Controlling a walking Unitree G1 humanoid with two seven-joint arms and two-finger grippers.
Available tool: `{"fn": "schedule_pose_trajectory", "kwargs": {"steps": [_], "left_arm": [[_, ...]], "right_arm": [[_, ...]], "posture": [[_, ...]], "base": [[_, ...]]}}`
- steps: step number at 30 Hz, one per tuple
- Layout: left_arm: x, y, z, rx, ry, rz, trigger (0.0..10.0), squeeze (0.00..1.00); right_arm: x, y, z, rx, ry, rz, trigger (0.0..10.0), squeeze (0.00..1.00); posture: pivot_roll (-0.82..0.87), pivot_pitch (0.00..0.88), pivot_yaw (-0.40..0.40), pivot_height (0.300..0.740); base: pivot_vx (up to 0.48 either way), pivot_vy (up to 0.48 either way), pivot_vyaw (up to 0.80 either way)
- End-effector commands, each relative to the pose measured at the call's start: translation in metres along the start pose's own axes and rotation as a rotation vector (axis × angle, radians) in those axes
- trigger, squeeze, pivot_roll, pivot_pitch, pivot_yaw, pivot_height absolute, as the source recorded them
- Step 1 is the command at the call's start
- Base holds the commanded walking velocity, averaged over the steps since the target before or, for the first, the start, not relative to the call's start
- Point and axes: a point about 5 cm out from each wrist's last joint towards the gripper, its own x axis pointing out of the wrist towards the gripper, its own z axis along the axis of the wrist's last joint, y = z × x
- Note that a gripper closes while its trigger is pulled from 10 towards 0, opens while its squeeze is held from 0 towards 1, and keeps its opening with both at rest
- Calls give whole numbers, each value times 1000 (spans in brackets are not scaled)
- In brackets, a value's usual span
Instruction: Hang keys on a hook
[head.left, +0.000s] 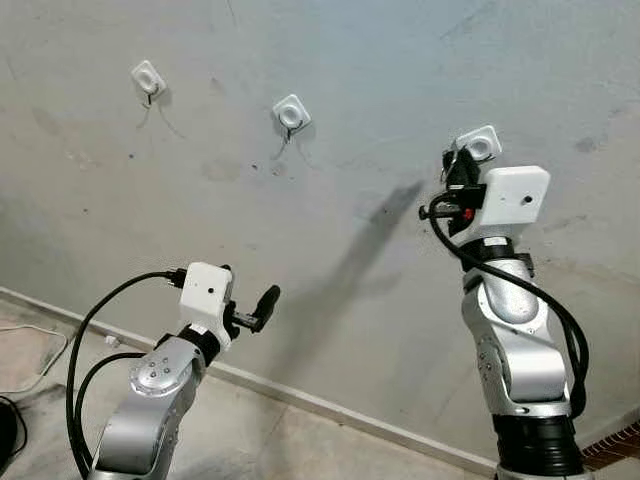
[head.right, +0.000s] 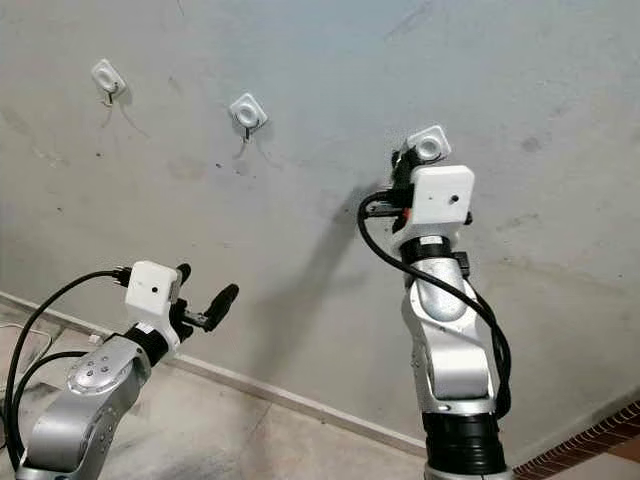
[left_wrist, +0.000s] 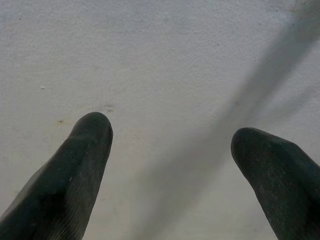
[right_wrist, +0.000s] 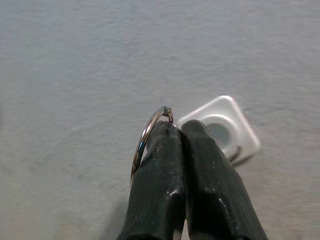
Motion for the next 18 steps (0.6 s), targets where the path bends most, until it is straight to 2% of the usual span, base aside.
{"fn": "schedule_pose_trajectory", "kwargs": {"steps": [1,4,5,7,8,11,12,15,18], "left_arm": [[-1,-2,4,8,-9,-14,10000,0],[-1,-2,3,10,-6,-13,10000,0],[-1,-2,3,11,-5,-12,10000,0],[-1,-2,3,10,-5,-12,10000,0],[0,-2,4,10,-5,-13,10000,0],[0,-2,3,10,-4,-14,10000,0],[0,-2,3,10,-4,-14,10000,0],[2,-3,3,8,-3,-21,10000,0],[3,-5,4,7,-5,-25,10000,0]], "right_arm": [[3,-5,6,16,-24,-15,10000,0],[2,-5,13,63,-34,26,10000,0],[0,-3,16,60,-38,84,10000,0],[-4,-1,17,15,-39,165,10000,0],[-10,0,16,-77,-28,251,10000,0],[-17,-4,10,-151,9,337,10000,0],[-17,-4,10,-151,9,337,10000,0],[-22,-14,4,-246,50,395,10000,0],[-21,-18,3,-294,59,403,10000,0]], "posture": [[181,0,-32,740],[179,0,-30,740],[177,0,-29,740],[177,0,-29,740],[174,0,-27,740],[164,0,-25,740],[164,0,-25,740],[158,0,-24,740],[159,0,-22,740]], "base": [[0,0,0],[0,0,0],[0,0,0],[0,0,0],[0,0,0],[0,0,0],[0,0,0],[0,0,0],[0,0,0]]}}
